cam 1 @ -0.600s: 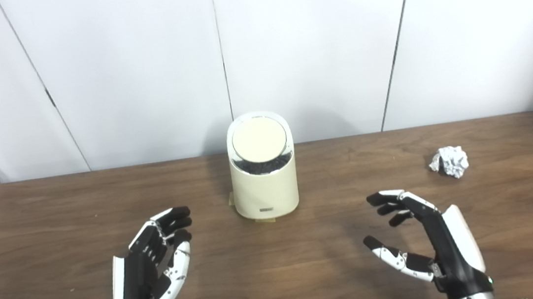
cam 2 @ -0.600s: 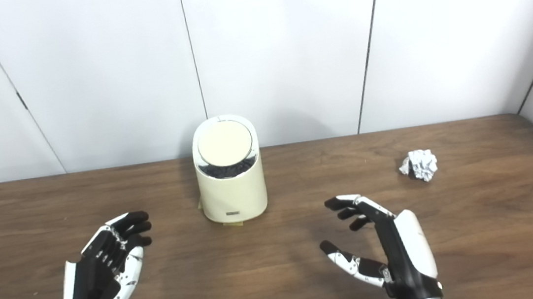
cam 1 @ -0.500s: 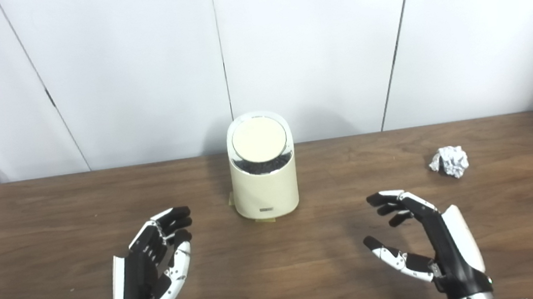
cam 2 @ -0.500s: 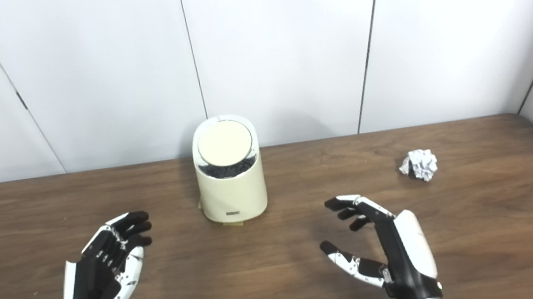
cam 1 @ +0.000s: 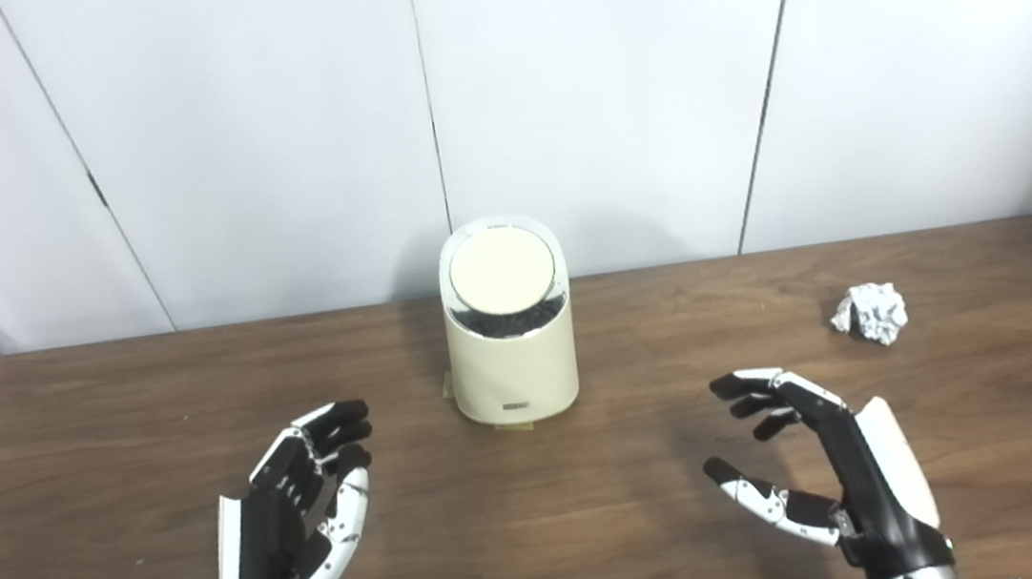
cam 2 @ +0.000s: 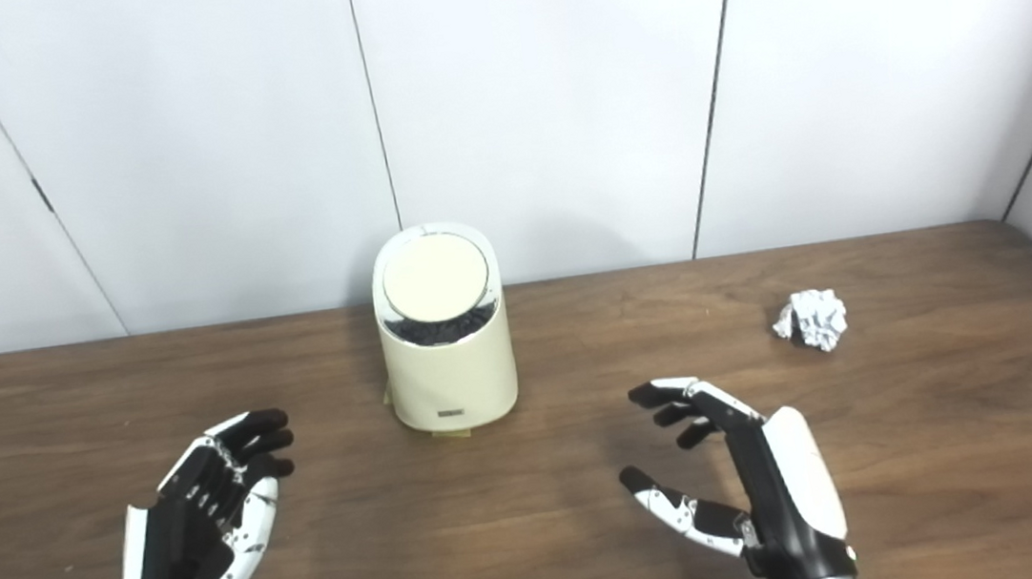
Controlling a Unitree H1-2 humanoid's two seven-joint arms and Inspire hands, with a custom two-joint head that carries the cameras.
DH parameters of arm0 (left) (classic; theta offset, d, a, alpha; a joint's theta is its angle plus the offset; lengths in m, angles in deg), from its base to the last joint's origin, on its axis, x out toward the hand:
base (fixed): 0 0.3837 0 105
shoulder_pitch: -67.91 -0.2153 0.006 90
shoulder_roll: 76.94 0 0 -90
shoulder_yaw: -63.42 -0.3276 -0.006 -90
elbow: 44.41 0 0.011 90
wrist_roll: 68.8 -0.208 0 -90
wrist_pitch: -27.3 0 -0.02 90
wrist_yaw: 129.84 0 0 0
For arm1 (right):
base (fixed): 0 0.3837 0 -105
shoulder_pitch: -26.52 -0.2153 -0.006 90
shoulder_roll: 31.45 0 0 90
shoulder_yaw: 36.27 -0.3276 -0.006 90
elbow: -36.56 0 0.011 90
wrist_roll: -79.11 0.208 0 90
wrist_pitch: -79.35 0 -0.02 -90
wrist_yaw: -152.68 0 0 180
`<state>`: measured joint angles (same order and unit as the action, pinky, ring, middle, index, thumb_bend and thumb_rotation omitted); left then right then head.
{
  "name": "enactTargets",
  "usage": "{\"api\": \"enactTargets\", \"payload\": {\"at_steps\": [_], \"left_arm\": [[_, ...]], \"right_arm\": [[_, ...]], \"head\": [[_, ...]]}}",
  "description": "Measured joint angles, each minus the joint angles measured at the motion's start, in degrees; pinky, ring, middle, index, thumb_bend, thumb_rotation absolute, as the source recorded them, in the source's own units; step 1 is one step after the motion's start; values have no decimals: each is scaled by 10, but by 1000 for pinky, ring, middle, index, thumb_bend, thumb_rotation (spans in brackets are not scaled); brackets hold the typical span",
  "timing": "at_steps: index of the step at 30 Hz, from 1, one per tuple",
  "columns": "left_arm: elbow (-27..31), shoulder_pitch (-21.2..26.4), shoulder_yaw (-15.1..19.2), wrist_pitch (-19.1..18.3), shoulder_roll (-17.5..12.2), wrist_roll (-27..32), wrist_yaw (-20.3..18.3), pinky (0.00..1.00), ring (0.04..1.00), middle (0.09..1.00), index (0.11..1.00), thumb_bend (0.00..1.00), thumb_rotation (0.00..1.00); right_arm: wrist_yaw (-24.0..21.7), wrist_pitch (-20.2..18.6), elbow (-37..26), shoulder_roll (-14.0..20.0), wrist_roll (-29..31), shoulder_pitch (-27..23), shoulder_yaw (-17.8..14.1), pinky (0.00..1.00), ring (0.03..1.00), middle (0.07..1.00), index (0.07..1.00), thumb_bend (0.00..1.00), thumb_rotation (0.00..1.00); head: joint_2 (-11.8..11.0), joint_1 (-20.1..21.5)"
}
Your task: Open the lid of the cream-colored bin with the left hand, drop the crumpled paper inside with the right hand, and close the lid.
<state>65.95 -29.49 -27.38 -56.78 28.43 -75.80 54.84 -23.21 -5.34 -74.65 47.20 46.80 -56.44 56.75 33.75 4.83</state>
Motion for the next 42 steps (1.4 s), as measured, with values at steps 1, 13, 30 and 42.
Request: {"api": "enactTargets", "payload": {"at_steps": [1,13,30,42], "left_arm": [[0,0,0,0,0,0,0,628,705,729,702,216,243],[21,4,6,-115,-6,30,-31,855,906,892,886,575,426],[38,219,-14,-326,-43,-44,-107,958,1000,1000,1000,904,492],[-68,348,18,-326,-20,-163,-160,1000,1000,1000,1000,977,375]], "right_arm": [[0,0,0,0,0,0,0,501,630,676,661,273,129],[17,6,31,-2,-9,-2,10,501,629,675,664,275,142],[37,19,85,-5,-10,-8,16,534,653,683,670,278,140],[49,20,104,-6,-13,-15,26,538,656,689,674,282,142]], "head": [[-1,0],[-8,0],[-18,-13],[-26,-14]]}}
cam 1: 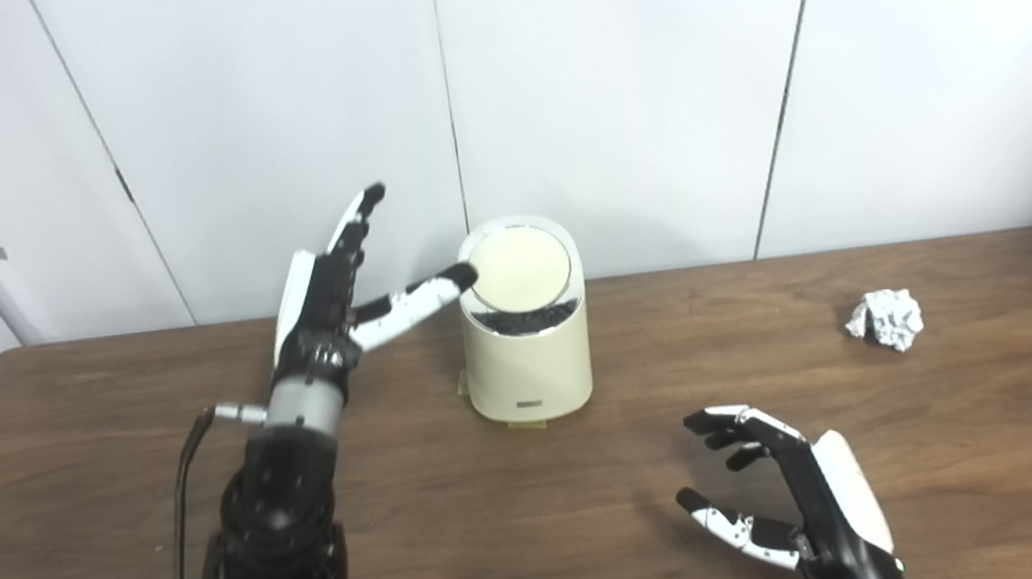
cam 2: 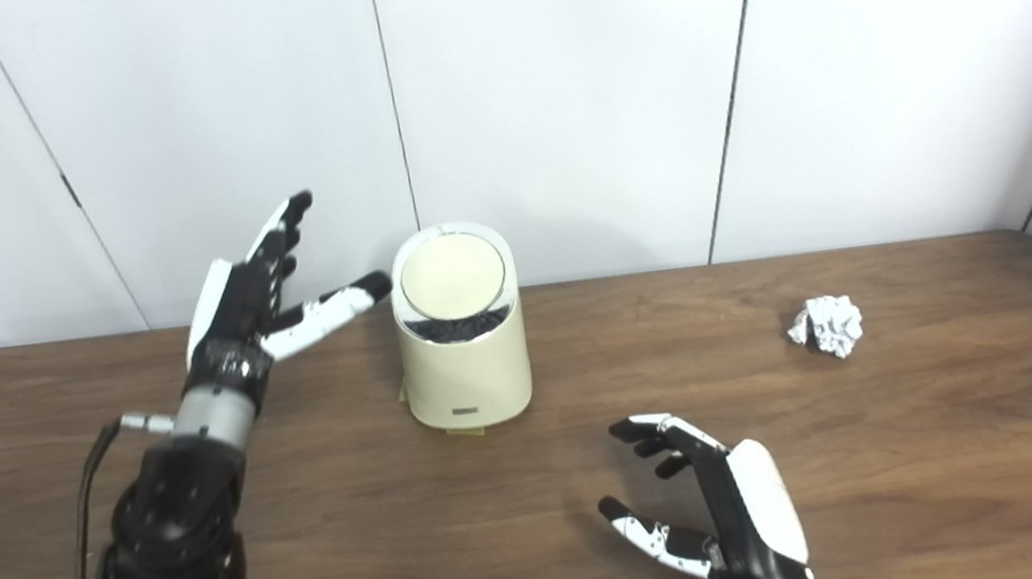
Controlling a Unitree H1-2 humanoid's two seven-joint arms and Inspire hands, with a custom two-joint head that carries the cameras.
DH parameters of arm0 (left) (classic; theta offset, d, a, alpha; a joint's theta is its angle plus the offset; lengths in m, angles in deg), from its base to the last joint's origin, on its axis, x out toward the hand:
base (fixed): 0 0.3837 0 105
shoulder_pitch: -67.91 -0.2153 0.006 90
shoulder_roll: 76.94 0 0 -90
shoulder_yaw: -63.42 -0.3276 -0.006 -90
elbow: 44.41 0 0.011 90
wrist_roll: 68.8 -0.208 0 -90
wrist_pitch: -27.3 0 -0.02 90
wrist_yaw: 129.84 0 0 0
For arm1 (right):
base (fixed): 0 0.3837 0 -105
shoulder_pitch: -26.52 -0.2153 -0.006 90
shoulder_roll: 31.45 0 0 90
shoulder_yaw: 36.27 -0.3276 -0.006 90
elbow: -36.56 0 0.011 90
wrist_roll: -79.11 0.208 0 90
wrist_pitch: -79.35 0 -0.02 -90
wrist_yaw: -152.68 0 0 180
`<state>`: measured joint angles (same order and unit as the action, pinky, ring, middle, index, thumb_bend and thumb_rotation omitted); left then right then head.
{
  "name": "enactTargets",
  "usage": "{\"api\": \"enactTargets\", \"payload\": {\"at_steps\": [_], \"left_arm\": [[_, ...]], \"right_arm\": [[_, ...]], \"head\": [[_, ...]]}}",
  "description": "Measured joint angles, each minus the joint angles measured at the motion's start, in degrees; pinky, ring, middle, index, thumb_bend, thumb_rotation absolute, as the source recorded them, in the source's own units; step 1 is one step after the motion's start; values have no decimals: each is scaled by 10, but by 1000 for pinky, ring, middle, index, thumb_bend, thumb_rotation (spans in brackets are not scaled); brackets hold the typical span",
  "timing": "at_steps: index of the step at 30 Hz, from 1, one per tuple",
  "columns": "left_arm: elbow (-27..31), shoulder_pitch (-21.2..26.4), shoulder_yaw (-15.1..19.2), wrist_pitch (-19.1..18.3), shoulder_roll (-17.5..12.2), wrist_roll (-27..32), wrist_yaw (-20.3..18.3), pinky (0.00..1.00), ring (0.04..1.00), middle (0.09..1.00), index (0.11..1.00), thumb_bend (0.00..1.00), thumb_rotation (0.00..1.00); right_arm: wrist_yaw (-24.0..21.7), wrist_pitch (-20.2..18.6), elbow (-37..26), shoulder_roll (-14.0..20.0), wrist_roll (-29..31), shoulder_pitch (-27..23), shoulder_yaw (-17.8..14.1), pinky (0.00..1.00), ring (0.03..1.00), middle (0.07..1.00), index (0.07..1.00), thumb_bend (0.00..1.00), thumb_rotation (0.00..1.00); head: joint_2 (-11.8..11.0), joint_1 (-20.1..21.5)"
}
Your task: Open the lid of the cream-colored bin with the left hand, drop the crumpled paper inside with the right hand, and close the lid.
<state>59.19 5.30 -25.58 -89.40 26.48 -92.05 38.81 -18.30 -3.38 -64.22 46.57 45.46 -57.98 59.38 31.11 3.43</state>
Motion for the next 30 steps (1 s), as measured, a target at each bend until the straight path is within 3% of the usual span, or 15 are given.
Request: {"api": "enactTargets", "payload": {"at_steps": [6,10,18,30], "left_arm": [[-35,27,-13,0,15,-96,-22,946,1000,1000,1000,970,234],[-58,44,-30,0,18,-124,-15,994,1000,1000,1000,870,283],[-115,81,-65,0,18,-150,28,1000,1000,1000,1000,861,284],[-167,95,-94,0,11,-149,67,1000,1000,1000,1000,839,262]], "right_arm": [[0,0,6,-1,0,-2,5,543,658,690,679,288,184],[2,0,6,-1,-1,-4,8,534,652,689,679,289,183],[2,-1,7,-3,-3,-5,10,541,658,696,683,295,199],[1,-2,7,-5,-1,-5,14,542,658,693,681,295,167]], "head": [[-1,0],[-1,2],[-2,4],[-3,8]]}}
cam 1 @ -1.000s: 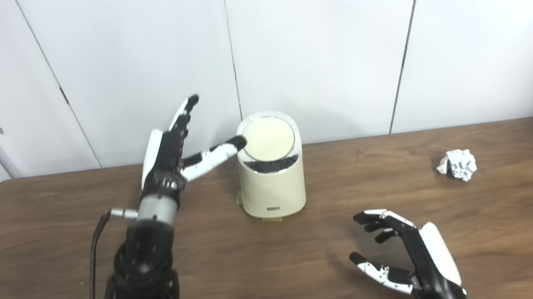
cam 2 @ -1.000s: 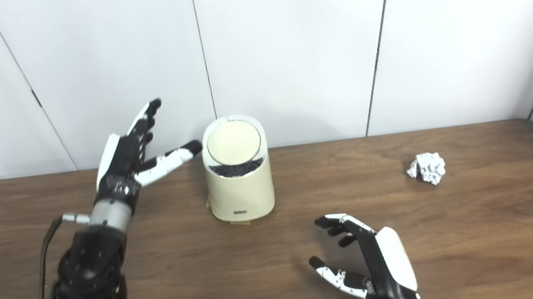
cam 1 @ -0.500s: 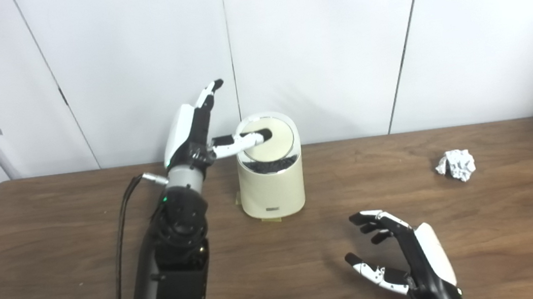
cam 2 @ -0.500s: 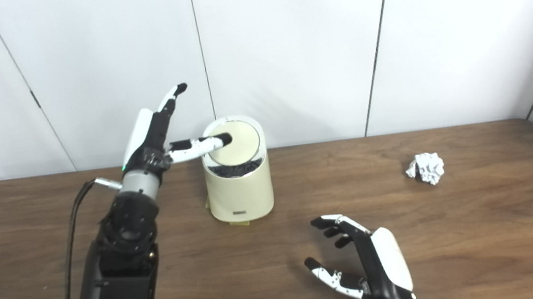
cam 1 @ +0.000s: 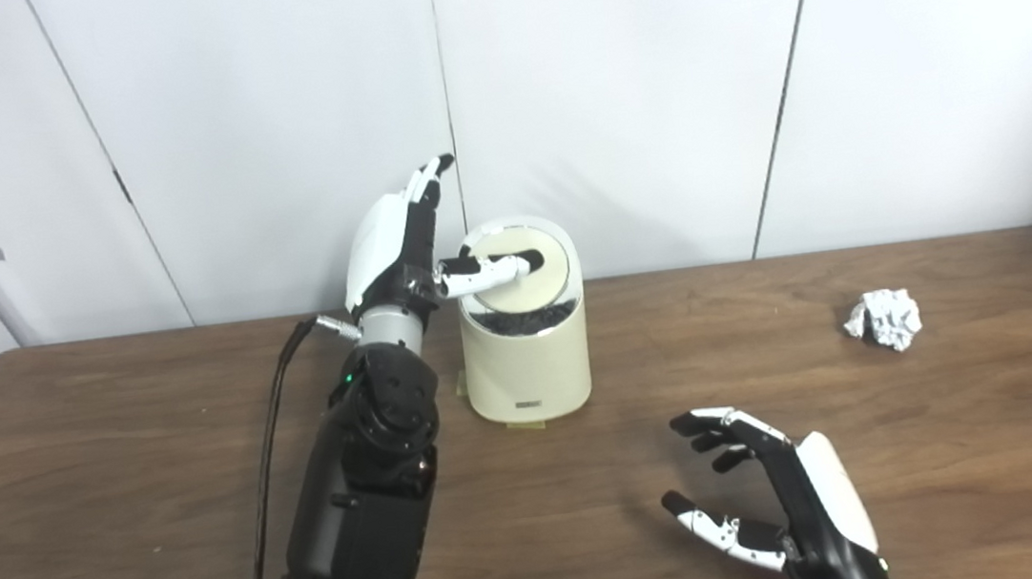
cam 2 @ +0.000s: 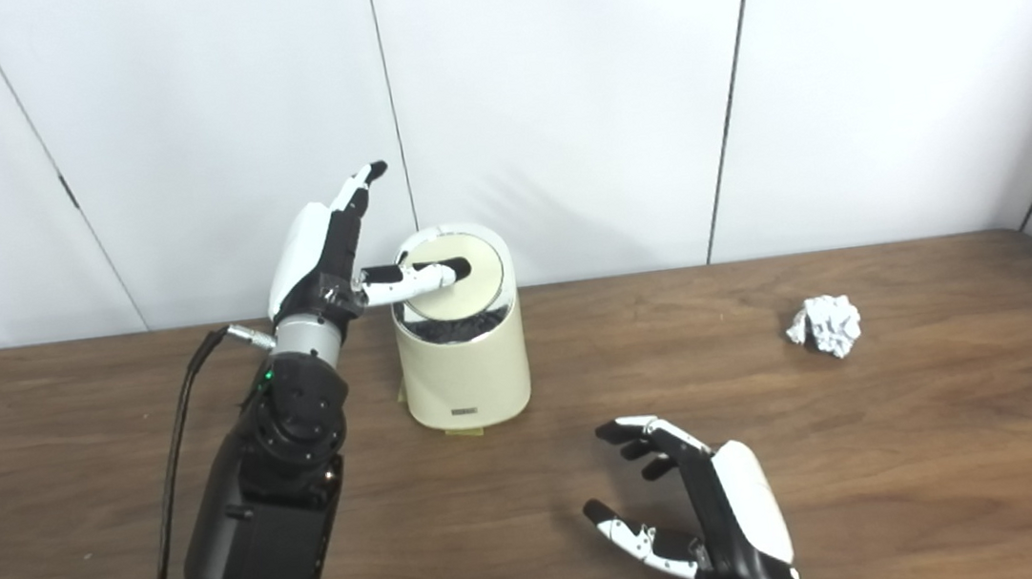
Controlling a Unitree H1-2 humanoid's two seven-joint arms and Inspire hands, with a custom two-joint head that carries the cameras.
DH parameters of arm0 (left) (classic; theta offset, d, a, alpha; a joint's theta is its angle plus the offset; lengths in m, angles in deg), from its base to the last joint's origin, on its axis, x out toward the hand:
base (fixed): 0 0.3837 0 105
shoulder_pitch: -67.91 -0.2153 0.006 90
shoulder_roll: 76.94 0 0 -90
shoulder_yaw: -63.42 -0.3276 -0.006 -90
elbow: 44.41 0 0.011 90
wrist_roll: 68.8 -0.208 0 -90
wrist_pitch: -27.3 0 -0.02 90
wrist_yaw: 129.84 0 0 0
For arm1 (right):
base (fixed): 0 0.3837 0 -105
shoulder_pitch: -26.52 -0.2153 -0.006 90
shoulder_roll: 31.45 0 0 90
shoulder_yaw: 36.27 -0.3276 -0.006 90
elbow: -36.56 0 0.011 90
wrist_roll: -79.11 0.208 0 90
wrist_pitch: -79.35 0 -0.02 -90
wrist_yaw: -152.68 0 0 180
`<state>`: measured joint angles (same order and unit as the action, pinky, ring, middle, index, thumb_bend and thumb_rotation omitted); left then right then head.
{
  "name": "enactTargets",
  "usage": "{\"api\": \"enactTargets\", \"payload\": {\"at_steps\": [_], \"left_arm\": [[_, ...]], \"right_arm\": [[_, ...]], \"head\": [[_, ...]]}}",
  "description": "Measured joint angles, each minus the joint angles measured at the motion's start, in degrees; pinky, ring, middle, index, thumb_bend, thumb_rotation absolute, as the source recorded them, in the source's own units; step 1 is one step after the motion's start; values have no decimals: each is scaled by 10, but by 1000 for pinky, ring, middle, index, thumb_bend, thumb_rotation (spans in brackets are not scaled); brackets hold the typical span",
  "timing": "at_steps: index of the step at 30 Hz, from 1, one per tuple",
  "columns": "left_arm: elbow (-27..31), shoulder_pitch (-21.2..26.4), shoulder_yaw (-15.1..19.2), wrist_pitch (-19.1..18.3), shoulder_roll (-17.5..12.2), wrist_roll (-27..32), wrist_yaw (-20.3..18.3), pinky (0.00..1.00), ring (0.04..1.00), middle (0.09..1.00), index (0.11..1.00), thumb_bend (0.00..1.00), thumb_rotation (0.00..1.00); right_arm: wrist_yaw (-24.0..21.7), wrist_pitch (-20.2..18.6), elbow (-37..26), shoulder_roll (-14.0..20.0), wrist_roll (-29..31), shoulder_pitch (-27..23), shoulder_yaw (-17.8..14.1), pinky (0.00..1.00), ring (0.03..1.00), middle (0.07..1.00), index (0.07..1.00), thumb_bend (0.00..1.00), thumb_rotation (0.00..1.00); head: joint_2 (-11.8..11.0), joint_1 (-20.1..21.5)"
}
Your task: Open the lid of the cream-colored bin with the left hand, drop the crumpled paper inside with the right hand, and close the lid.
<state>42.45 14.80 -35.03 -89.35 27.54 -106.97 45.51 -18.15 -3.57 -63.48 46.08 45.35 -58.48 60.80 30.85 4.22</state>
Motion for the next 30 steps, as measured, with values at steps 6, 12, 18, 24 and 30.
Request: {"api": "enactTargets", "payload": {"at_steps": [6,12,18,24,30], "left_arm": [[-35,10,-13,0,-18,-8,18,1000,1000,1000,1000,872,245],[-47,29,-16,0,-44,-10,25,1000,1000,1000,1000,893,161],[-48,32,-22,0,-48,-25,25,1000,1000,1000,1000,934,82],[-75,34,-66,1,-73,-68,24,1000,1000,1000,1000,984,98],[-88,43,-142,37,-128,-141,41,1000,1000,1000,1000,1000,163]], "right_arm": [[0,0,0,0,-2,0,0,532,651,692,679,291,190],[0,-1,-1,0,-3,1,0,539,656,693,676,289,182],[0,-1,-1,0,-3,1,0,532,651,692,675,293,199],[0,-1,-1,0,-3,1,-1,530,650,691,676,291,200],[0,-1,-1,0,-3,2,-1,541,656,692,678,294,214]], "head": [[3,4],[4,3],[4,4],[7,4],[6,8]]}}
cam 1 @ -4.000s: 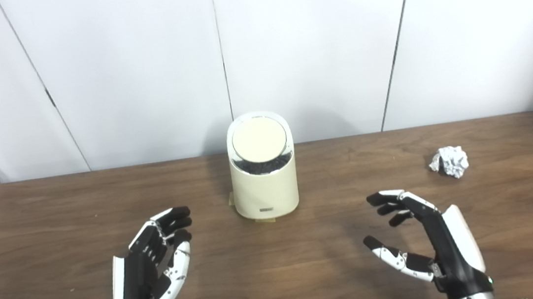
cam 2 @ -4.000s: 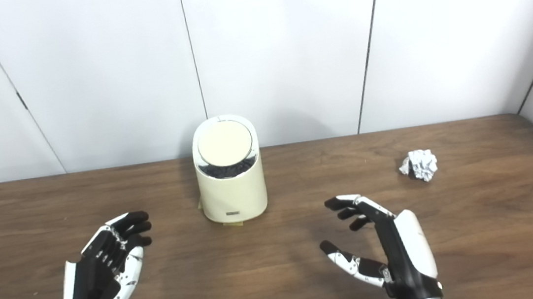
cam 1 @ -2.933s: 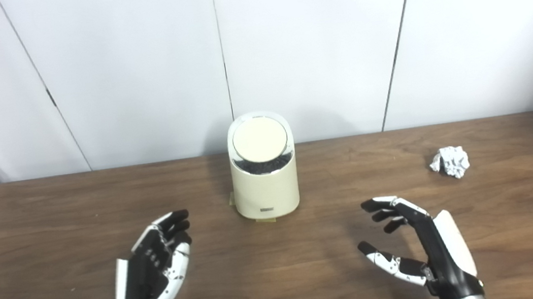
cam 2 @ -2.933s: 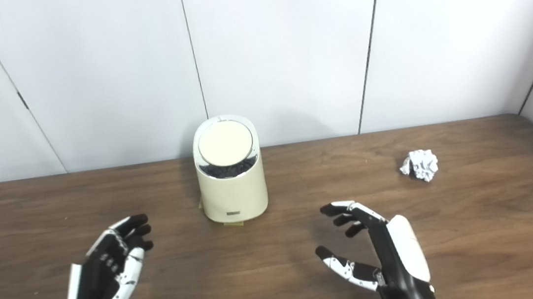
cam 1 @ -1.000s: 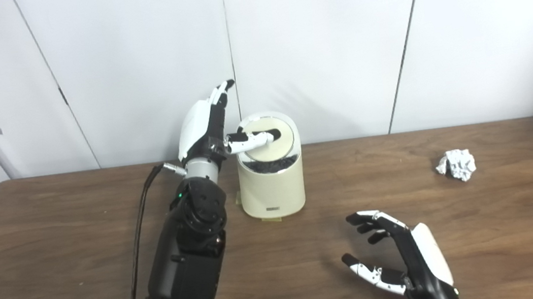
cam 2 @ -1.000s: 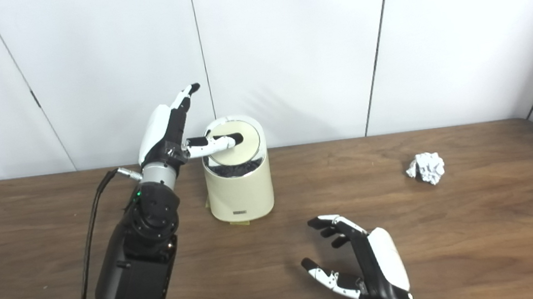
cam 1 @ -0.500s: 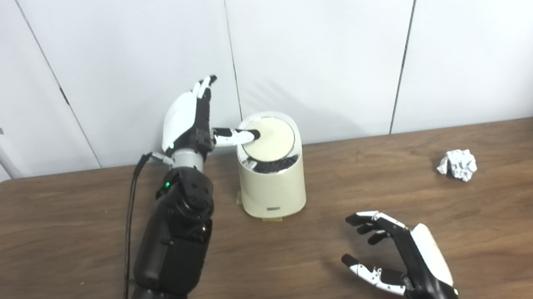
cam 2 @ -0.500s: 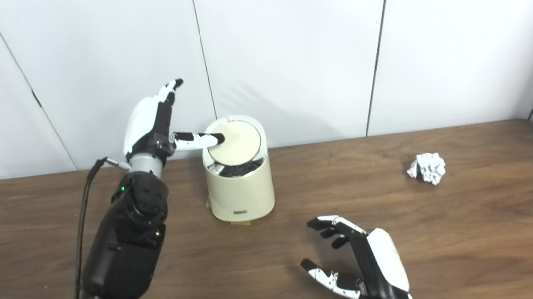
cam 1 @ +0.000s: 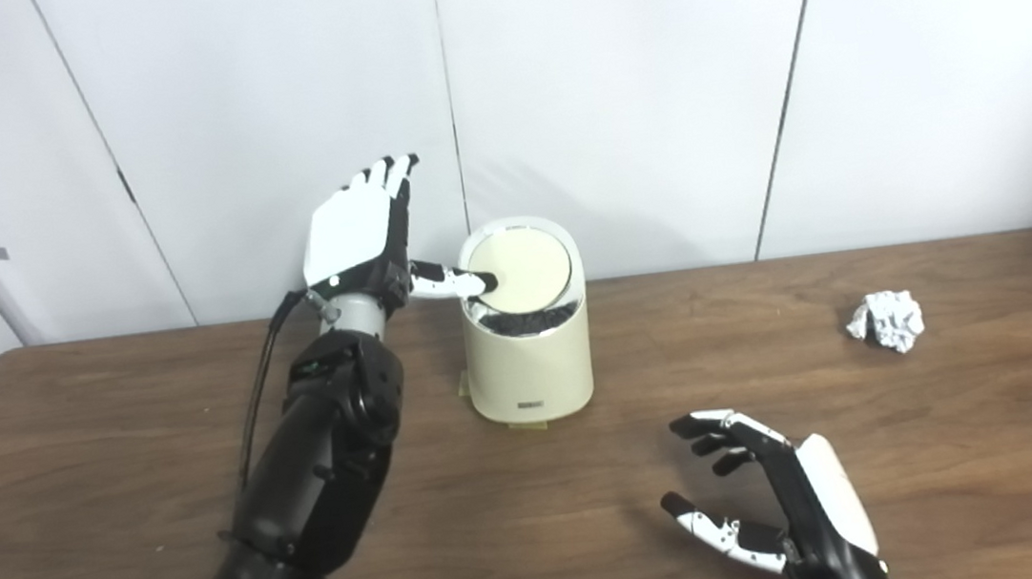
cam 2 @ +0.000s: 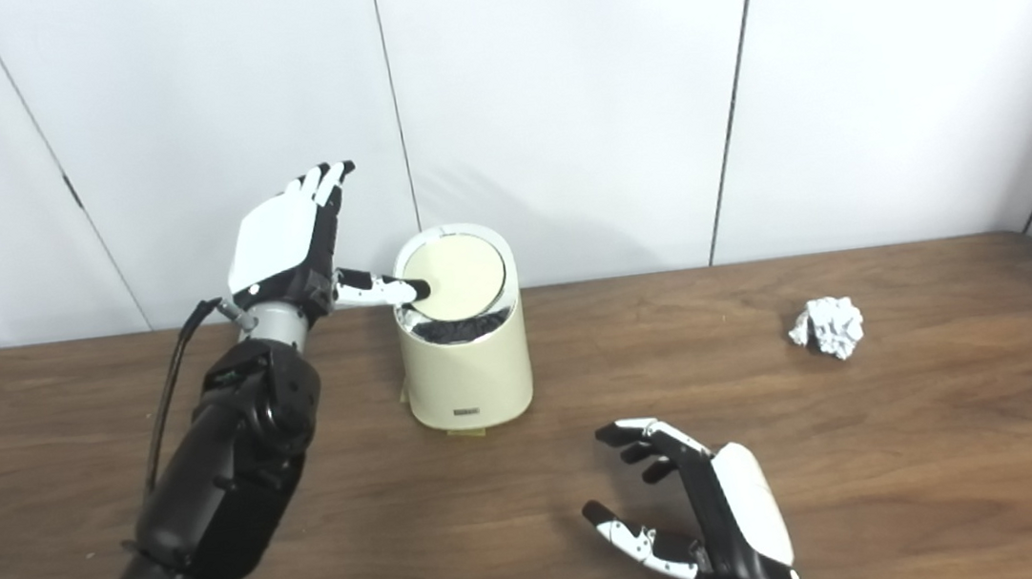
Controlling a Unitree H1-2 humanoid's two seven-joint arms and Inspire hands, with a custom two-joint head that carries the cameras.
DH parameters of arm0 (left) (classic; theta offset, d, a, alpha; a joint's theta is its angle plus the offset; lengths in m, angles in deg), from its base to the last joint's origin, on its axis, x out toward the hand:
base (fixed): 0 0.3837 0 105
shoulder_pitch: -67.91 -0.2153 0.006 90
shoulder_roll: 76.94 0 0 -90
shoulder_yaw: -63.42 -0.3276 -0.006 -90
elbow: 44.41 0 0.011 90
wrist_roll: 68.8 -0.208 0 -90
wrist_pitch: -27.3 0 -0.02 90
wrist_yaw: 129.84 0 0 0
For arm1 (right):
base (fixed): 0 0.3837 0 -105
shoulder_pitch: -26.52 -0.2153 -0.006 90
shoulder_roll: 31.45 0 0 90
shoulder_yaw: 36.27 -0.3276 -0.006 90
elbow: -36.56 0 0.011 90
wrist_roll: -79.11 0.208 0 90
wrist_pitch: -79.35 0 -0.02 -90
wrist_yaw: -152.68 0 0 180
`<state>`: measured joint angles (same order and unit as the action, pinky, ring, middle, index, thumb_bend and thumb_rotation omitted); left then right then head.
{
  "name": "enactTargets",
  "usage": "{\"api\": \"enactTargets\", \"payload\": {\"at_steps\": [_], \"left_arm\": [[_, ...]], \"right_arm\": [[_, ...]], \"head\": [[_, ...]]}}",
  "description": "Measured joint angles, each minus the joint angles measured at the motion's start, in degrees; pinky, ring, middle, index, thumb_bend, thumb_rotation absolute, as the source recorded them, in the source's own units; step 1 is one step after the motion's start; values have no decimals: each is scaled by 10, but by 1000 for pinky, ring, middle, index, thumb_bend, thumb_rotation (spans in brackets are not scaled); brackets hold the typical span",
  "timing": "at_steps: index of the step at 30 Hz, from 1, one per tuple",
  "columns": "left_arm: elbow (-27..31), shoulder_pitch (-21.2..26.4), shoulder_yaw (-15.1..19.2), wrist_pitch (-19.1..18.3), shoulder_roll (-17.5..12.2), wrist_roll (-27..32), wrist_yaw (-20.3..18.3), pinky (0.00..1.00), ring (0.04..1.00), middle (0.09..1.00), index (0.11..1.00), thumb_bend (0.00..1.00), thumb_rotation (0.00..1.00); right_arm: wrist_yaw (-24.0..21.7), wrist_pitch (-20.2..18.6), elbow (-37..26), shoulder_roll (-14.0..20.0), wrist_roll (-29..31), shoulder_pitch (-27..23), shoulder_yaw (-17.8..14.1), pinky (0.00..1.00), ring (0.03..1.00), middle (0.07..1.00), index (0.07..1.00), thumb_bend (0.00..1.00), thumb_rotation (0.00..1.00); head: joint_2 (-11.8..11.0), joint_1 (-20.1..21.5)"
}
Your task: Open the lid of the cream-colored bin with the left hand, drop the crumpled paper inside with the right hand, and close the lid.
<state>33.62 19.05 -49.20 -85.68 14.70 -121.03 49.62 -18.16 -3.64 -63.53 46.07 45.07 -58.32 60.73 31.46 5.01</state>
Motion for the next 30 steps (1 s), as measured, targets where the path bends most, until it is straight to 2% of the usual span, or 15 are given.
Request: {"api": "enactTargets", "payload": {"at_steps": [9,13,18,22,24,26,28,30], "left_arm": [[-9,-2,-1,1,1,-3,5,1000,1000,1000,1000,983,442],[-9,-2,-5,-1,1,-8,2,1000,1000,1000,1000,1000,410],[-9,-2,-21,-1,-5,-47,5,1000,1000,1000,1000,1000,360],[-5,0,-25,-1,-6,-63,4,1000,1000,1000,1000,952,429],[-2,1,-25,-1,-6,-66,0,1000,1000,1000,1000,888,523],[-2,1,-25,-1,-7,-68,-3,1000,1000,1000,1000,864,562],[-2,1,-24,-2,-7,-70,-5,1000,1000,1000,1000,866,546],[-2,1,-24,-3,-7,-72,-5,1000,1000,1000,1000,898,485]], "right_arm": [[0,-3,0,0,-2,0,1,537,652,691,677,291,191],[0,-3,0,-1,-2,0,1,532,651,691,678,291,175],[0,-3,0,-2,-3,0,2,533,651,691,679,295,164],[0,-3,0,-3,-3,0,2,521,644,690,678,296,159],[1,-3,1,-3,-4,0,2,518,643,691,678,295,170],[2,-3,1,-3,-4,-1,2,519,643,692,679,294,177],[2,-3,1,-3,-4,-1,2,517,642,691,680,294,185],[2,-3,1,-3,-4,-1,3,524,646,692,682,295,186]], "head": [[-2,3],[-2,4],[-1,4],[-2,4],[-3,3],[-3,3],[-3,2],[-4,1]]}}
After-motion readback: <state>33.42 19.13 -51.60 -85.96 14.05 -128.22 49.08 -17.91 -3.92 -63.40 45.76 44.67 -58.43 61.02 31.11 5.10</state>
